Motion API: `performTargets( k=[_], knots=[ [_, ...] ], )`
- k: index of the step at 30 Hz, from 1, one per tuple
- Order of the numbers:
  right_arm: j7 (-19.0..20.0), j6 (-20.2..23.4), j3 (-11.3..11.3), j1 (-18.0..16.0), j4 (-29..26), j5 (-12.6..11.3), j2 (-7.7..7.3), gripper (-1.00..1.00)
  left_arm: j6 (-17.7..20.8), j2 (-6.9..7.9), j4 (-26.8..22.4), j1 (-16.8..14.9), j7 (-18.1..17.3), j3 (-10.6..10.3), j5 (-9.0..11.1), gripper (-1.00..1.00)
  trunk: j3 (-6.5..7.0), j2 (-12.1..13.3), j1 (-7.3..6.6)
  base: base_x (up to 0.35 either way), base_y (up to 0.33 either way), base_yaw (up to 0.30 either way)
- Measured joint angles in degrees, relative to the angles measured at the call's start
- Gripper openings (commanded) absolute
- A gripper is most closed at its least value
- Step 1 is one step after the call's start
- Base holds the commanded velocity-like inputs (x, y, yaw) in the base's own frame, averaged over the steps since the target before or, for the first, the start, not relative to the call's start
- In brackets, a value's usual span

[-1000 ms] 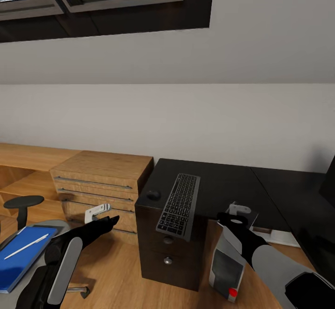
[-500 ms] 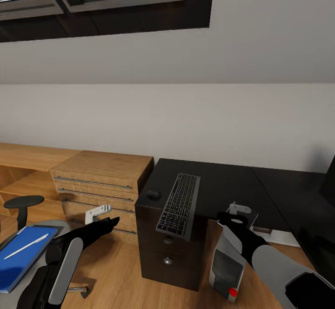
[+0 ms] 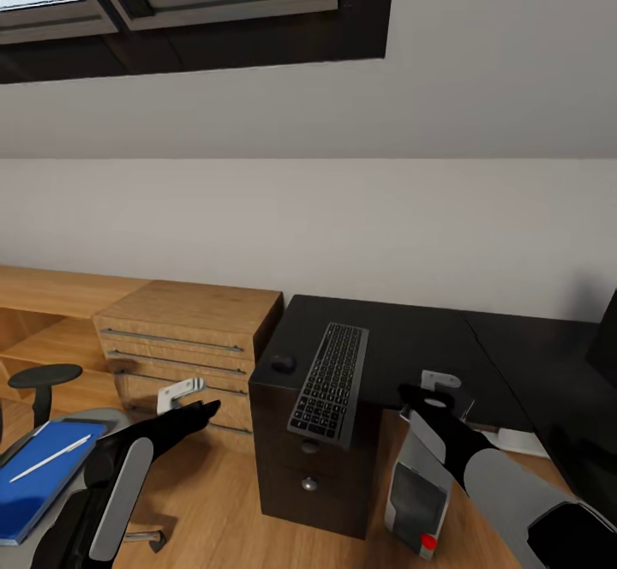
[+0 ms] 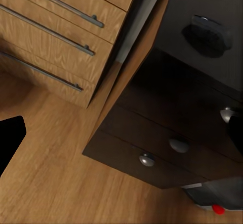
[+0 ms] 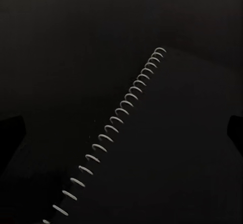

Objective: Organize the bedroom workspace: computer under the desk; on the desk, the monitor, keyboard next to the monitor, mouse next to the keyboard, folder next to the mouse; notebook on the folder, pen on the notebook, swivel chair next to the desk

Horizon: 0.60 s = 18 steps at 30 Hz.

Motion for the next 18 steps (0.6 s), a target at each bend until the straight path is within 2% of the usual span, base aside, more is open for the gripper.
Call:
performTargets(
  k=[9,13,18],
  knots=[
    [-1.5,1.1,0.0,0.0,-4.4,-0.2,-0.24,1.00,0.0,0.03,0.0,0.0,0.0,0.0,0.0,1.00,1.62,3.6,-1.98,0.000,0.000,0.000],
    [-3.7,5.1,-0.1,0.0,-7.6,-0.2,-0.30,1.00,0.0,0.02,0.1,0.0,0.1,-0.1,-0.1,1.00,2.34,5.2,-2.86,0.000,0.000,0.000],
    [-6.5,10.3,-0.1,0.2,-12.3,-1.0,-0.66,1.00,0.0,0.06,0.2,0.0,0.1,-0.1,-0.1,1.00,2.34,5.2,-2.86,0.000,0.000,0.000]
  ],
)
